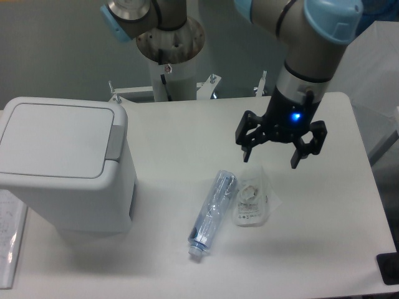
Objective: Open the trash can
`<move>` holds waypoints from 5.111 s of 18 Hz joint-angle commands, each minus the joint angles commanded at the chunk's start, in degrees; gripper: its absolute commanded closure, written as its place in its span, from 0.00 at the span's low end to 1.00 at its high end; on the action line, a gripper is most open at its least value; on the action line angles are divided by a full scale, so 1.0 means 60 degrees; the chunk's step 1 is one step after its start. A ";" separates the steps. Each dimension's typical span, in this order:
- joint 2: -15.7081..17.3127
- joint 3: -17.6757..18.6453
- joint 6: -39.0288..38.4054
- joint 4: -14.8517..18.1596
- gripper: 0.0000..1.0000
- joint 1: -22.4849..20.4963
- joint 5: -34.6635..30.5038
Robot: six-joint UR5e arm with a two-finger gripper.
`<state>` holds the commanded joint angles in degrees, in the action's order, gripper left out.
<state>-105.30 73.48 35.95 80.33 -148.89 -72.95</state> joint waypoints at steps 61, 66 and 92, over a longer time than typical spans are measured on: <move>0.1642 0.2769 -0.3853 -0.1626 0.00 0.2667 0.0234; 0.1627 0.2783 -0.3853 -0.1626 0.00 0.2667 0.0234; 0.1012 0.1861 -0.1278 -0.1816 0.00 0.0427 -0.1406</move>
<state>-99.23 84.64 28.28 69.43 -146.33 -81.39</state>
